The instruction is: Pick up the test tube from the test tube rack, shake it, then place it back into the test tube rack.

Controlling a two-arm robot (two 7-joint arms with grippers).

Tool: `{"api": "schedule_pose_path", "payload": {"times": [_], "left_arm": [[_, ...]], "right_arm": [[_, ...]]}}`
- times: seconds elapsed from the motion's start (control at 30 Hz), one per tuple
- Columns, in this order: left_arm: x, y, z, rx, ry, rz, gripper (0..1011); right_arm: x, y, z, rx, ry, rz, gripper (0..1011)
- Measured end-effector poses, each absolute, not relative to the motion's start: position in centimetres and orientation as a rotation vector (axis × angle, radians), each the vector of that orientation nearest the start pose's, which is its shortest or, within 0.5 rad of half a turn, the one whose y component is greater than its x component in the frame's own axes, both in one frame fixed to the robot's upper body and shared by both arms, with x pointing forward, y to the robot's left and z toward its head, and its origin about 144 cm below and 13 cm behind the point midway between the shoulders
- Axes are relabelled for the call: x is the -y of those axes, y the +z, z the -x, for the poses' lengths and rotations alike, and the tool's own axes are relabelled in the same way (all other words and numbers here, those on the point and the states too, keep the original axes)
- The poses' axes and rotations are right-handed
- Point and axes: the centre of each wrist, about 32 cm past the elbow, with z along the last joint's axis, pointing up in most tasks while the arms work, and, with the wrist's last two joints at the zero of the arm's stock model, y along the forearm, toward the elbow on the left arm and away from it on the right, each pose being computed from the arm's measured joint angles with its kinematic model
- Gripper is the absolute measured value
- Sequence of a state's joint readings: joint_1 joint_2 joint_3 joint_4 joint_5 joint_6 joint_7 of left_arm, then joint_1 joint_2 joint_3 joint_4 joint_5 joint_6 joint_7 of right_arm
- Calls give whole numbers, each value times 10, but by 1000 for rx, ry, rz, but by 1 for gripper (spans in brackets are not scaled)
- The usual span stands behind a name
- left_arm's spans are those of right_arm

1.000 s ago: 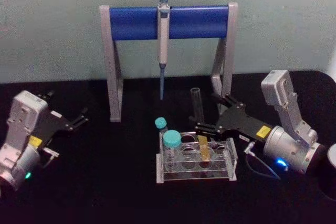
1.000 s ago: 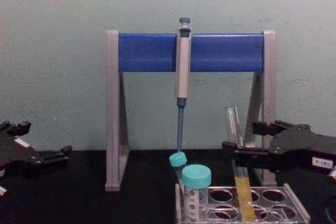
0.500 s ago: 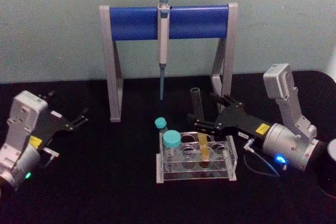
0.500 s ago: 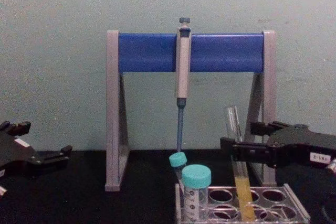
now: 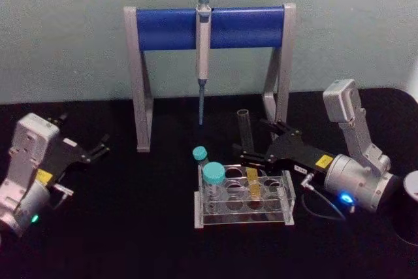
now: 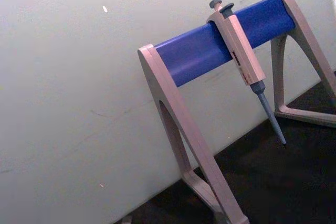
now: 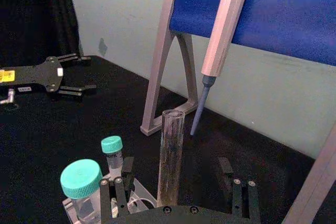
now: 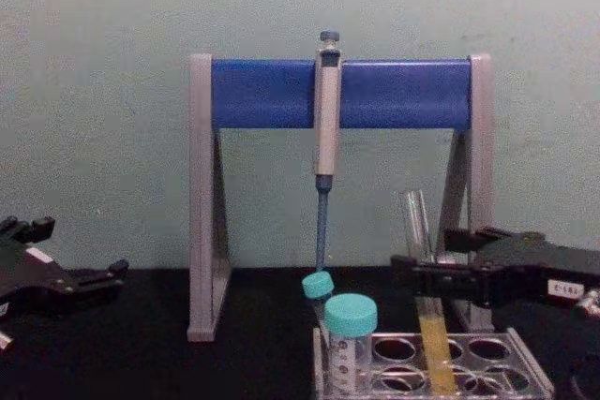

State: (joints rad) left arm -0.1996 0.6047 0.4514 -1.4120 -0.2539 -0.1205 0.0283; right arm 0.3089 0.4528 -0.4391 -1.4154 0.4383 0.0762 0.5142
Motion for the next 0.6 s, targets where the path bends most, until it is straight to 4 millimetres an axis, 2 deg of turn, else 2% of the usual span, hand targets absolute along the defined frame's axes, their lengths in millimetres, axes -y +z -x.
{"api": "schedule_pose_path", "payload": {"times": [0.6], "left_arm": [[-310,1140,-489,285,1248,-304,1002]], "right_arm": [[256,1174,-523,-22,-739,146,1000]]}}
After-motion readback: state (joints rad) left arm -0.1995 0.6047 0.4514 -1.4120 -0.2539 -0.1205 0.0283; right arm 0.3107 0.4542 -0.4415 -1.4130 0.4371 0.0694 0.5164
